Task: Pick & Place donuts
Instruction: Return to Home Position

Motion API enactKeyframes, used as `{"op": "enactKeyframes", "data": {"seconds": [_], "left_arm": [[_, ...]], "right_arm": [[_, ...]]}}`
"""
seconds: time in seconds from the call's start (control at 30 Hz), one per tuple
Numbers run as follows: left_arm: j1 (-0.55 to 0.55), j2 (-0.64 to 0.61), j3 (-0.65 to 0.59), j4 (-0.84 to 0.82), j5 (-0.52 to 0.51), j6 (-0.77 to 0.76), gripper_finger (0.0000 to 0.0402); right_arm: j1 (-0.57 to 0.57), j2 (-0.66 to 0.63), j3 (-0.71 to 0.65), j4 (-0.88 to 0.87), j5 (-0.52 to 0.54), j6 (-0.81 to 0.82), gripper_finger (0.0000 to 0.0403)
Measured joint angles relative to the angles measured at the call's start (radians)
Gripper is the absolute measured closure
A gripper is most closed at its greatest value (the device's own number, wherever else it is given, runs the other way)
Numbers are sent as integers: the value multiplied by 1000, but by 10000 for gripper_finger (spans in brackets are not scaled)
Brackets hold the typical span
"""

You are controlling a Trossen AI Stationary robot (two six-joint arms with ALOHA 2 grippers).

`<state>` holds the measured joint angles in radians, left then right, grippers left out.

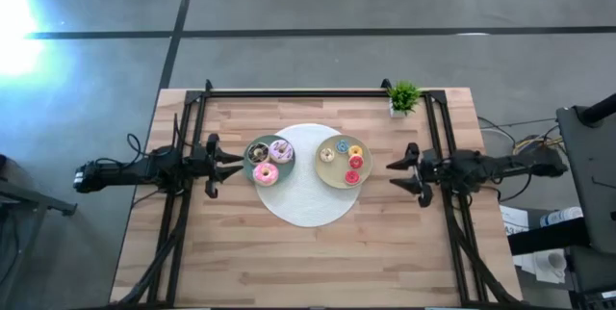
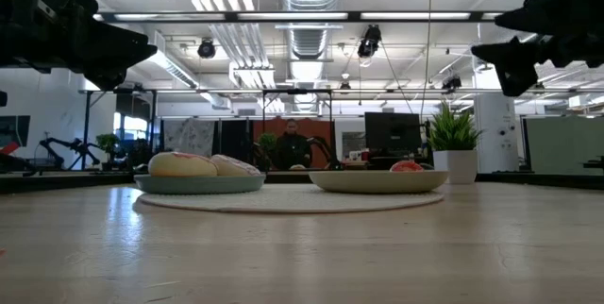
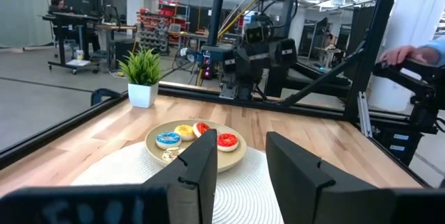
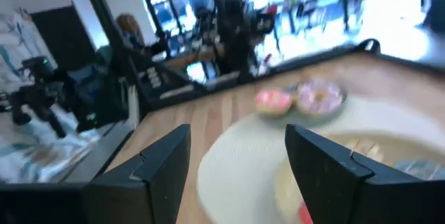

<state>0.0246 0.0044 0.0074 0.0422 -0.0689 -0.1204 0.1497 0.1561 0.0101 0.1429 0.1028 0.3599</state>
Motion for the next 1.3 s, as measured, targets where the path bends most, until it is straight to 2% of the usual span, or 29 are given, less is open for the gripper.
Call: {"op": "enactKeyframes", "data": {"seconds": [0.2, 0.33, 0.43, 0.57, 0.77, 1.1, 1.3], "left_arm": [[0, 0, 0, 0, 0, 0, 303], [0, 0, 0, 0, 0, 0, 303], [0, 0, 0, 0, 0, 0, 303], [0, 0, 0, -1, 1, 0, 303], [0, 0, 0, -8, 3, 0, 303], [0, 0, 0, -10, 2, 0, 303], [0, 0, 0, -11, 2, 0, 303]], "right_arm": [[-59, -132, 0, -6, -15, -149, 177], [-70, -156, 0, -4, -114, -310, 177], [-70, -155, 0, -24, -189, -351, 177], [-69, -156, 0, -112, -218, -345, 177], [-69, -146, 0, -119, -209, -357, 177], [-69, -145, 0, -119, -209, -156, 177], [-69, -144, 0, -119, -209, -150, 177]]}}
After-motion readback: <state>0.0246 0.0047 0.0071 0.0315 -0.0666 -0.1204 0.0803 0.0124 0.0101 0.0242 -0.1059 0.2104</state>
